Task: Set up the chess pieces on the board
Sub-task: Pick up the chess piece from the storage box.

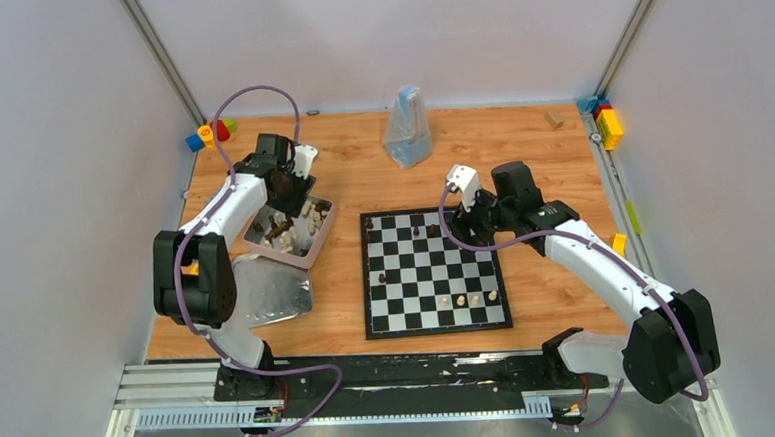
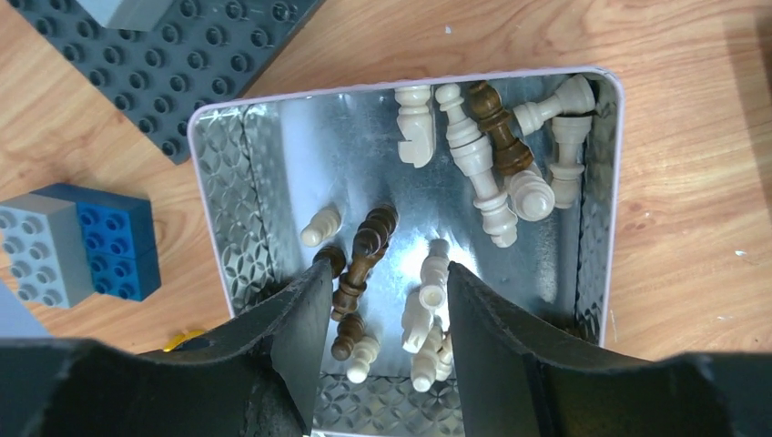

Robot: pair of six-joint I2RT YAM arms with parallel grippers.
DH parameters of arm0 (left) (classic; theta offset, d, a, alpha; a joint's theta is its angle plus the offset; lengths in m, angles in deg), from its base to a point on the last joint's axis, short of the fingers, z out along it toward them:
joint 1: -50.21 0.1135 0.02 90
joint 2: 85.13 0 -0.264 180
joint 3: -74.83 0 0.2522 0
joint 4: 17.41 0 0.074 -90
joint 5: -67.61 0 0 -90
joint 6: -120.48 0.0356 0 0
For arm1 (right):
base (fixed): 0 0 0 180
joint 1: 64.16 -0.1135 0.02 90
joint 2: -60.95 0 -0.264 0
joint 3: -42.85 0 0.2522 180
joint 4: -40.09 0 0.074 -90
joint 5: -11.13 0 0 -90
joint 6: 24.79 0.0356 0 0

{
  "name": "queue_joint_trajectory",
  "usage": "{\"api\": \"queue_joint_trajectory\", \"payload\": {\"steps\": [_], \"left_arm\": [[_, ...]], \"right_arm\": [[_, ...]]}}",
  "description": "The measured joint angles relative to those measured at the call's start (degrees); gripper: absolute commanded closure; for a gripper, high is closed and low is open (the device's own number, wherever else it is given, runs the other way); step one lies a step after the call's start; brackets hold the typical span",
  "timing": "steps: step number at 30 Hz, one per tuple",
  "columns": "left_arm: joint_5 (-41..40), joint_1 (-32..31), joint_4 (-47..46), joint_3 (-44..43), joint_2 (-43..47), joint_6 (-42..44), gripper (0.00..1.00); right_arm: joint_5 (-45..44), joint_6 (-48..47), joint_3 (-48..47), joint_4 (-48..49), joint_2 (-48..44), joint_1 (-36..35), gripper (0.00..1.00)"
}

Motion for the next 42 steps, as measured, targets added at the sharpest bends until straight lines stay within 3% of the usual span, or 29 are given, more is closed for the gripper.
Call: {"api": "queue_joint_trajectory", "payload": {"steps": [22,34,42], "left_arm": [[-2.6,0.9,2.5,-4.5,-9.4,-0.9,0.59],[-2.3,1.4,3.8,-5.8,-11.1,-1.1,0.84],[-0.5,1.4,6.0,-9.9,-10.8,-1.2,0.9]], "right_arm": [[0.0,0.0,0.0,0.0,1.0,0.0,0.35],[0.0,0.0,0.4,0.0,1.0,0.0,0.36],[0.0,0.0,0.4,0.0,1.0,0.0,0.36]]}}
